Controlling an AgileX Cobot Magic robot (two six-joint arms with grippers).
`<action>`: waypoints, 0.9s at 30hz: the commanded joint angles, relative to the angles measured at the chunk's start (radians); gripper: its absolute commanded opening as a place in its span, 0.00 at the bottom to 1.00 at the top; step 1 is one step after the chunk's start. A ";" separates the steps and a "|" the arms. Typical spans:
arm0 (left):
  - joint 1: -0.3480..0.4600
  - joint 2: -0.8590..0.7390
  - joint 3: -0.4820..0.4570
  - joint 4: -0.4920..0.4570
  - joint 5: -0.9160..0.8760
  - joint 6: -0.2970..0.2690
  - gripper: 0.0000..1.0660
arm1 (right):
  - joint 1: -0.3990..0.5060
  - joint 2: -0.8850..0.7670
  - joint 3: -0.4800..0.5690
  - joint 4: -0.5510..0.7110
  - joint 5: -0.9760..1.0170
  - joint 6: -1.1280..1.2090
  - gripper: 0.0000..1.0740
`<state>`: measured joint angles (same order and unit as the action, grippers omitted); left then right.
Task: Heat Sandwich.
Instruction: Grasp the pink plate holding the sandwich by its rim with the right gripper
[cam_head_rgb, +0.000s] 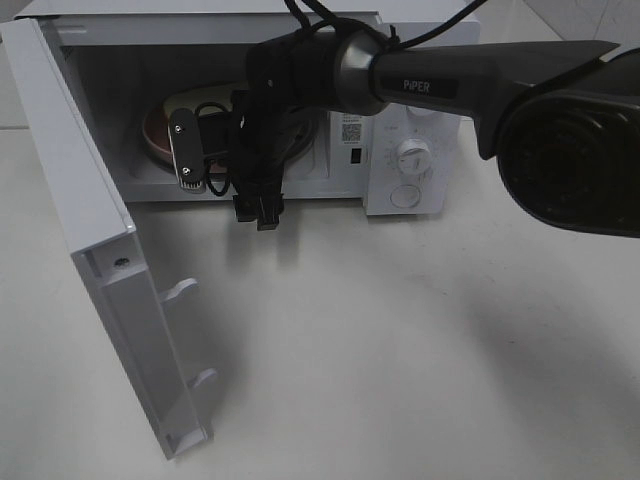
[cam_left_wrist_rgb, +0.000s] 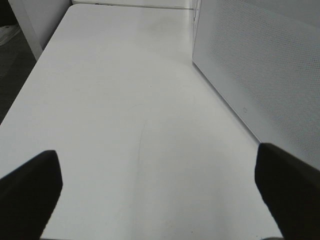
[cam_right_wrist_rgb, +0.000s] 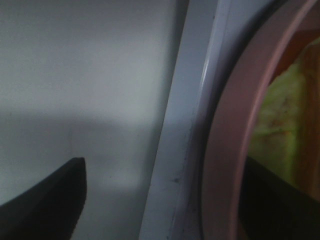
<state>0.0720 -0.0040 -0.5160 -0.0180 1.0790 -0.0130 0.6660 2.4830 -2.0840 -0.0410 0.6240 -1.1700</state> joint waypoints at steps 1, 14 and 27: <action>0.001 -0.009 0.001 0.001 -0.009 0.000 0.94 | -0.011 0.001 -0.002 0.021 0.020 -0.007 0.71; 0.001 -0.009 0.001 0.001 -0.009 0.000 0.94 | -0.016 -0.004 -0.002 -0.005 0.065 -0.007 0.12; 0.001 -0.009 0.001 0.001 -0.009 0.000 0.94 | -0.016 -0.012 0.003 -0.011 0.100 -0.016 0.00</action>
<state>0.0720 -0.0040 -0.5160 -0.0180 1.0790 -0.0130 0.6500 2.4660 -2.0910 -0.0770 0.6410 -1.1960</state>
